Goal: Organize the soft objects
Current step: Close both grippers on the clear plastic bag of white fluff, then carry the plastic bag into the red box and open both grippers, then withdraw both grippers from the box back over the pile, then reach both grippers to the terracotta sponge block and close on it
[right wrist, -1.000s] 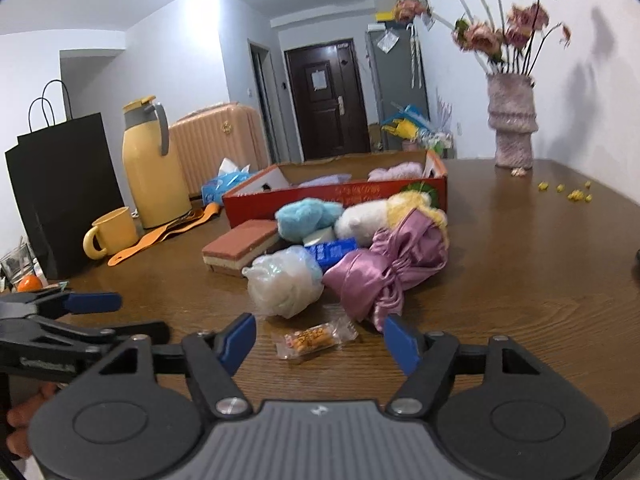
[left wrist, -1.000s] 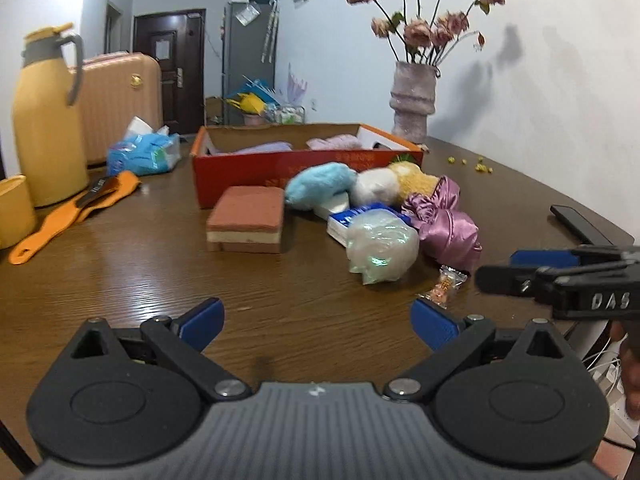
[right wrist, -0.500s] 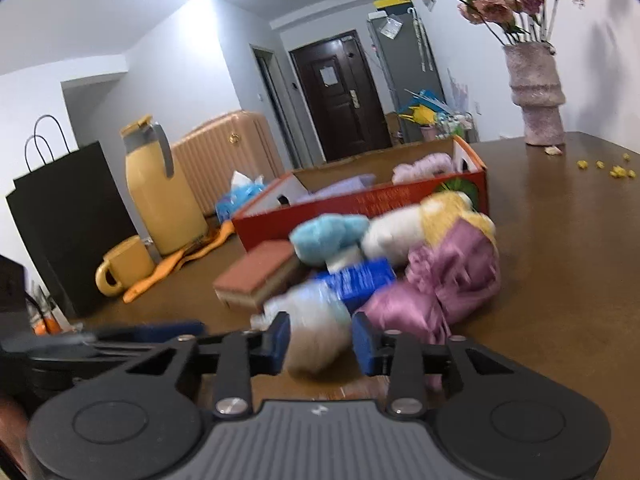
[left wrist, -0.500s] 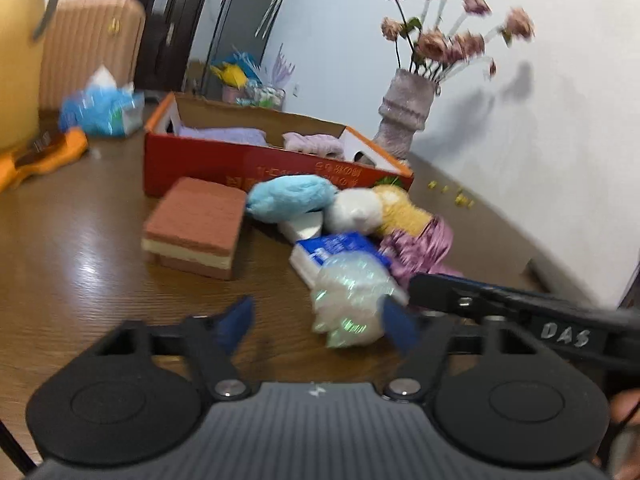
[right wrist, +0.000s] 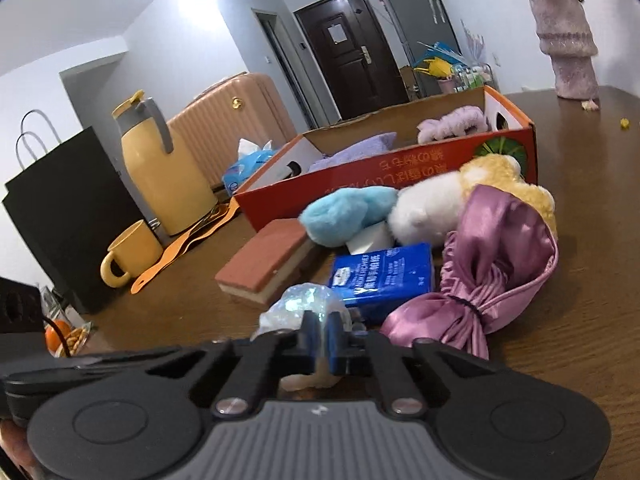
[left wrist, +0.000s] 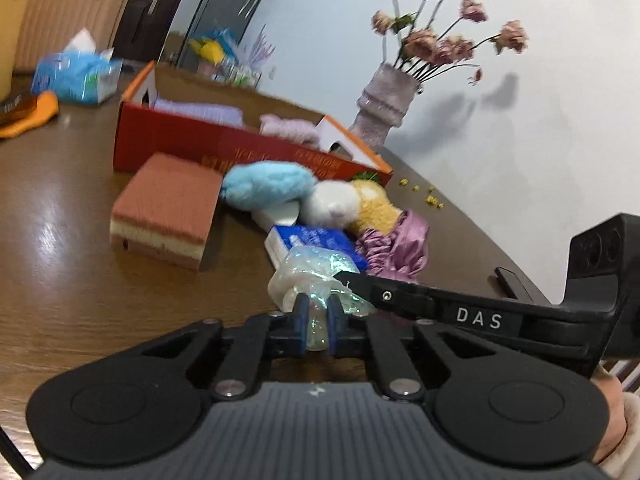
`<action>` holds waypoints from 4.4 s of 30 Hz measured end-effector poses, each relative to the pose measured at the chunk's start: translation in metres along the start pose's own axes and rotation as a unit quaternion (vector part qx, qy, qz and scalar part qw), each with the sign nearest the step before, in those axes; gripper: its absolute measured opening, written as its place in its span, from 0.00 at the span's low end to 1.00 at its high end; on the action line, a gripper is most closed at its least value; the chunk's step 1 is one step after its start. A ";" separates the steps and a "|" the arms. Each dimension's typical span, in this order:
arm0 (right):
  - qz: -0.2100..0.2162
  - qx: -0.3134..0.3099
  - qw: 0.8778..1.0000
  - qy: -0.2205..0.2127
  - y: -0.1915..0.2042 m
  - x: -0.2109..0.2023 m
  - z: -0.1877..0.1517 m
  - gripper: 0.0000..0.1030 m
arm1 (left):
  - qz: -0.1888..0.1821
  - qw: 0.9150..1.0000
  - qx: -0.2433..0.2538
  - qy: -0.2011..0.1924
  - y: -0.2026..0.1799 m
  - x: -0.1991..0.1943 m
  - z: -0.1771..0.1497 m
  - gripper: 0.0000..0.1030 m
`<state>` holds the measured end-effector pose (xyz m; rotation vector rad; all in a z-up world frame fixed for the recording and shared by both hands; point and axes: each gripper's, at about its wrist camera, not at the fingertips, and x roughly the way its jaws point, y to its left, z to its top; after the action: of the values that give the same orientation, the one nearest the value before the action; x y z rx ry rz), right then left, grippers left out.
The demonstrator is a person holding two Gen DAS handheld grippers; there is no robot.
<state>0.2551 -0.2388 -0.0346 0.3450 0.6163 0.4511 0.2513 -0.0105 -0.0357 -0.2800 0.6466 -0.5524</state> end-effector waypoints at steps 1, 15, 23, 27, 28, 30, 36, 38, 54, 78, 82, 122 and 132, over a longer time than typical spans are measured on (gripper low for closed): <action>0.002 -0.003 1.000 -0.006 0.004 -0.005 -0.001 0.04 | -0.002 1.000 0.003 -0.008 -0.002 -0.008 0.000 0.08; 0.039 -0.025 0.997 -0.061 0.055 -0.056 -0.013 0.04 | -0.006 0.998 0.025 -0.055 -0.018 -0.075 0.000 0.08; 0.026 -0.048 0.993 -0.105 0.035 -0.052 0.075 0.04 | -0.050 0.996 0.037 -0.058 -0.020 -0.015 0.112 0.08; 0.010 -0.048 0.995 -0.090 0.008 -0.009 0.157 0.04 | -0.030 0.998 0.042 -0.042 -0.012 0.052 0.185 0.08; 0.002 -0.049 0.996 -0.077 0.000 0.009 0.180 0.04 | -0.021 0.998 0.038 -0.036 -0.008 0.071 0.200 0.08; -0.013 -0.044 0.997 -0.055 -0.016 0.047 0.219 0.04 | -0.008 1.000 0.022 -0.021 0.005 0.108 0.227 0.08; -0.058 -0.012 0.998 0.021 -0.070 0.160 0.276 0.04 | 0.029 0.998 -0.037 0.044 0.058 0.213 0.262 0.06; -0.069 -0.001 0.996 0.051 -0.088 0.196 0.281 0.04 | 0.047 0.994 -0.069 0.072 0.078 0.244 0.261 0.05; -0.089 0.016 0.992 0.085 -0.101 0.232 0.281 0.36 | 0.113 0.989 -0.020 0.091 0.079 0.220 0.267 0.37; -0.073 -0.059 0.992 -0.082 -0.021 -0.080 0.206 0.51 | 0.186 0.971 0.132 -0.076 -0.023 -0.069 0.182 0.77; -0.064 -0.094 0.987 -0.111 0.008 -0.113 0.168 0.56 | 0.180 0.967 0.145 -0.109 -0.037 -0.110 0.128 0.81; -0.009 -0.043 0.999 -0.024 0.039 -0.004 0.018 0.46 | 0.152 0.987 -0.023 -0.054 0.079 -0.018 0.051 0.59; 0.011 0.010 0.999 0.035 0.038 0.099 0.043 0.22 | 0.092 0.990 -0.108 0.003 0.119 0.019 0.067 0.24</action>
<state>0.3418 -0.1643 -0.0321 0.3557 0.6853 0.4793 0.3535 0.0820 -0.0430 -0.4168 0.7312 -0.3069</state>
